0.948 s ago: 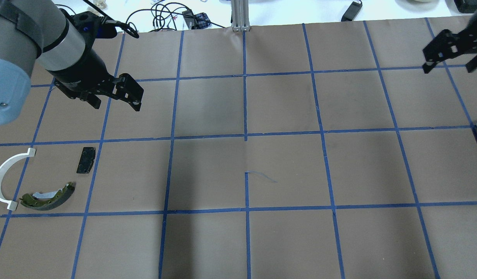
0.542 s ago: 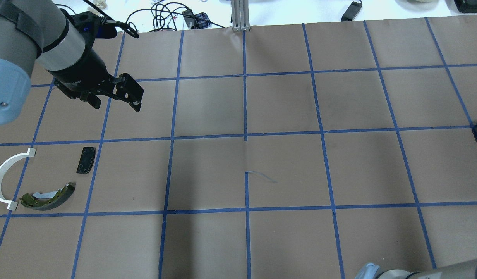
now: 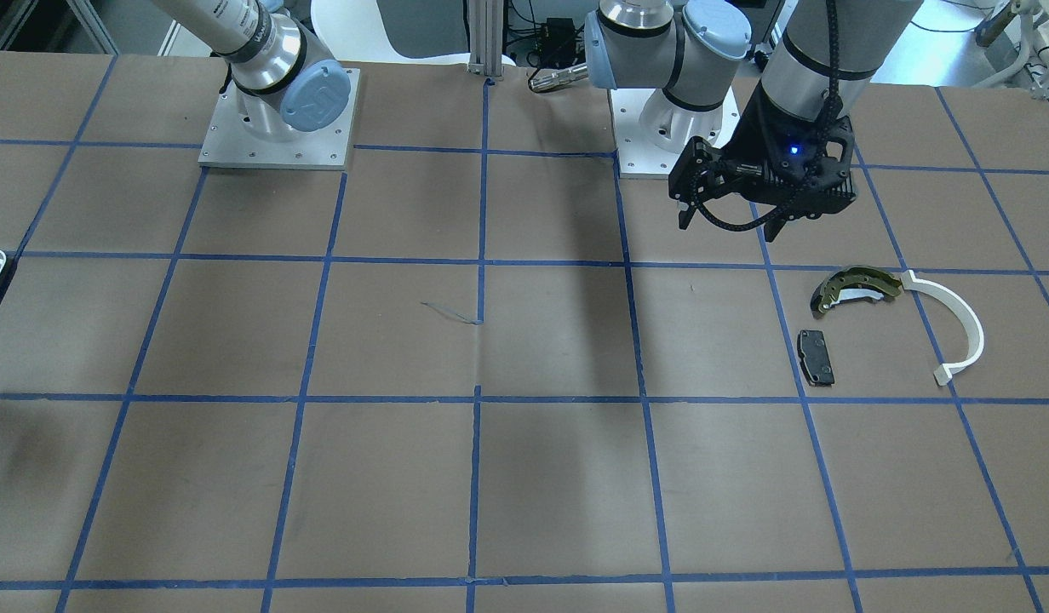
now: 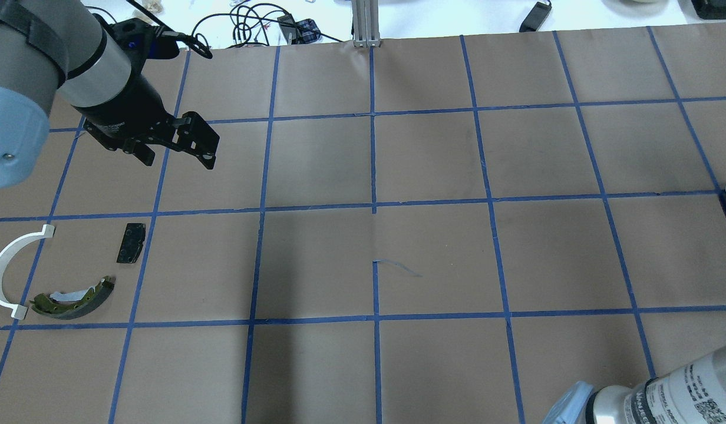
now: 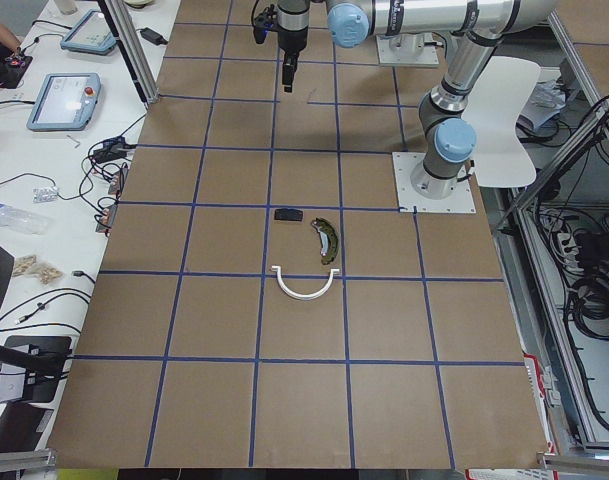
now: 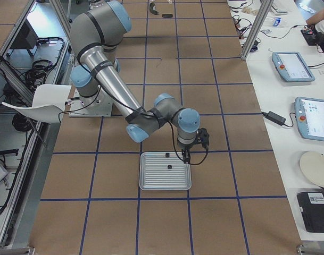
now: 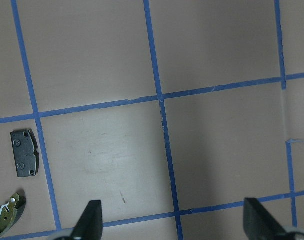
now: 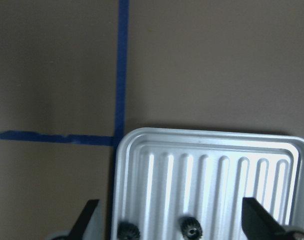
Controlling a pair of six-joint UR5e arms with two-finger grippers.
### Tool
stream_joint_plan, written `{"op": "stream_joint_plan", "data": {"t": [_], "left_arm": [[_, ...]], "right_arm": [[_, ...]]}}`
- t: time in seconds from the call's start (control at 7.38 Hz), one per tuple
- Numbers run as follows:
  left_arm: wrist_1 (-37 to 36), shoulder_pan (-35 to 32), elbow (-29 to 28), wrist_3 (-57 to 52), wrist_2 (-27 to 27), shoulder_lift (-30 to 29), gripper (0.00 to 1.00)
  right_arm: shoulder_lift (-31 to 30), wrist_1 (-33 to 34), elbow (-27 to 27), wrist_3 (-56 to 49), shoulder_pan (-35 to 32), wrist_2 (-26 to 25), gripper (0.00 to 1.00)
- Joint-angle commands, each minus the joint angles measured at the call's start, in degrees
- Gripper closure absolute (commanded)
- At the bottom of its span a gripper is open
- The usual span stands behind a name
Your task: Place bearing gear from tray to pile
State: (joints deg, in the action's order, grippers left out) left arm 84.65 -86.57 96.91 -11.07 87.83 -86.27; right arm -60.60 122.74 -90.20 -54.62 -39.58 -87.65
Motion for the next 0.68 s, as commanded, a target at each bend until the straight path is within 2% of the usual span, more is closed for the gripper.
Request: {"op": "stream_joint_plan", "data": {"t": [0.0, 0.14, 0.27, 0.54], "left_arm": [[0.1, 0.0, 0.0, 0.0, 0.1, 0.1, 0.0], [-0.1, 0.0, 0.4, 0.0, 0.0, 0.1, 0.0], [-0.2, 0.0, 1.2, -0.1, 0.0, 0.4, 0.0], [-0.2, 0.0, 1.5, -0.1, 0.1, 0.5, 0.0]], "right_arm": [[4.3, 4.5, -0.2, -3.9, 2.7, -0.7, 0.07], [4.1, 2.0, -0.5, -4.2, 2.8, -0.8, 0.08], [3.6, -0.2, -1.5, -4.3, 2.8, -2.4, 0.12], [2.1, 1.0, -4.3, -4.6, 2.8, -3.6, 0.17]]}}
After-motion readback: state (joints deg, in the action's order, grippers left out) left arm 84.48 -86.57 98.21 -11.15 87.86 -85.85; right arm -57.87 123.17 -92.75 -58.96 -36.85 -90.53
